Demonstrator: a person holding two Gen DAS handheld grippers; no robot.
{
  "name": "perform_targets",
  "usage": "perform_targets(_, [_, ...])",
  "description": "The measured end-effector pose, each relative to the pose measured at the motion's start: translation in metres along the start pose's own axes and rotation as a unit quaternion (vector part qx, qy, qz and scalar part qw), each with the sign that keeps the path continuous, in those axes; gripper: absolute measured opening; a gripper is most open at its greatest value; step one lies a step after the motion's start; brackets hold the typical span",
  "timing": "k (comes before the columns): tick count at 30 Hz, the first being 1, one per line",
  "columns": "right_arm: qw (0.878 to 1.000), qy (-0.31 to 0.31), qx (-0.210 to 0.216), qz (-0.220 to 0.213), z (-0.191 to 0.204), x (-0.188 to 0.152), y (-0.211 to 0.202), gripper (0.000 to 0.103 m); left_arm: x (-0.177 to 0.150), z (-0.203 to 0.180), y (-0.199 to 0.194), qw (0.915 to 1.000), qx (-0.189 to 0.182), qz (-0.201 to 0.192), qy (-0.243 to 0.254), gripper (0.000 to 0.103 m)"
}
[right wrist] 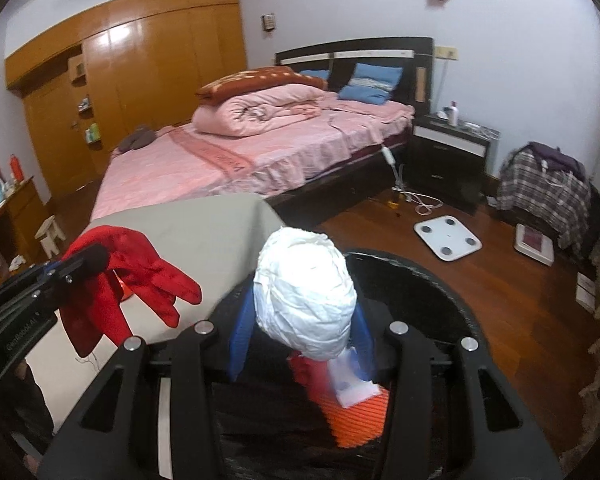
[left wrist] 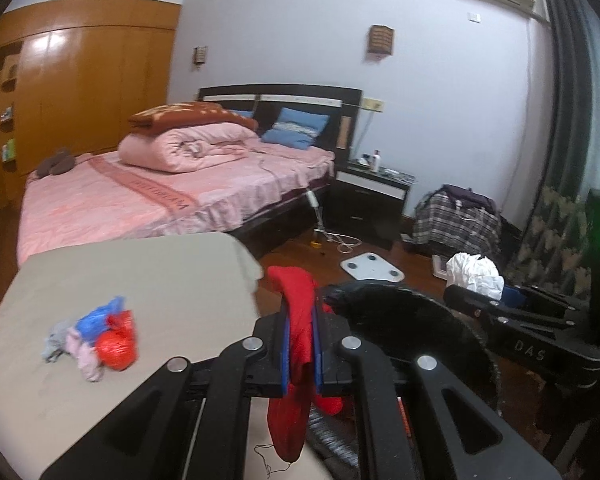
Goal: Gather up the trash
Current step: 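Carry both items over the bin and open both tools, then withdraw both open tools from the bin back over the bed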
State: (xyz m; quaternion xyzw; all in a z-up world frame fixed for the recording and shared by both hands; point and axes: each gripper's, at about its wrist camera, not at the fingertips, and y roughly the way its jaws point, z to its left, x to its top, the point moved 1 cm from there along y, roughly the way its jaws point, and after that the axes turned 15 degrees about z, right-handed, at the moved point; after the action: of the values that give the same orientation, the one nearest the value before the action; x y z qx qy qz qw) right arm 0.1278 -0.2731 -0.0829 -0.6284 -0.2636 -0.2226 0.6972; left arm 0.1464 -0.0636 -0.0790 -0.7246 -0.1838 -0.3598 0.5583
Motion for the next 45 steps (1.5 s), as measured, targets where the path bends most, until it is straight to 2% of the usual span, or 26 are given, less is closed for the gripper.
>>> perform_targets(6, [1.000,0.020,-0.021,0.005,-0.033,-0.008,0.005,0.045,0.011,-0.036,0.028,0.9989,-0.035,0.014,0.026,0.008])
perform_targets(8, [0.999,0.024,-0.029,0.007,-0.042,-0.008,0.009,0.049,0.013,-0.044,0.036,0.9983,-0.046,0.021,0.030,0.010])
perform_targets(9, [0.999,0.025,-0.032,0.008,-0.045,-0.008,0.011,0.054,0.014,-0.048,0.042,0.9979,-0.051,0.026,0.031,0.011])
perform_targets(13, [0.998,0.032,-0.047,0.006,-0.055,-0.012,0.014,0.076,0.014,-0.053,0.054,0.9974,-0.056,0.038,0.024,0.041])
perform_targets(16, [0.998,0.039,-0.053,0.000,-0.060,-0.014,0.014,0.090,0.010,-0.048,0.053,0.9979,-0.047,0.038,0.022,0.049])
perform_targets(17, [0.998,0.039,-0.051,-0.002,-0.061,-0.014,0.014,0.091,0.009,-0.044,0.052,0.9983,-0.041,0.036,0.020,0.051])
perform_targets(19, [0.998,0.041,-0.045,-0.006,-0.060,-0.016,0.012,0.097,0.004,-0.035,0.047,0.9991,-0.024,0.031,0.013,0.066])
perform_targets(21, [0.999,0.038,-0.036,-0.009,-0.055,-0.016,0.011,0.097,0.001,-0.024,0.041,0.9997,-0.001,0.025,0.003,0.079])
perform_targets(22, [0.999,0.036,-0.029,-0.012,-0.050,-0.017,0.010,0.097,-0.002,-0.017,0.037,0.9997,0.012,0.021,-0.002,0.081])
perform_targets(30, [1.000,0.012,0.011,-0.015,0.002,-0.008,0.015,0.098,-0.021,0.052,0.008,0.9951,0.080,0.019,-0.055,0.090])
perform_targets(34, [0.999,-0.013,0.034,-0.008,0.040,-0.002,0.025,0.098,-0.035,0.093,-0.008,0.9893,0.117,0.020,-0.084,0.090])
perform_targets(45, [0.995,-0.063,0.073,0.007,0.123,0.013,0.054,0.098,-0.064,0.172,-0.033,0.9712,0.194,0.023,-0.136,0.091])
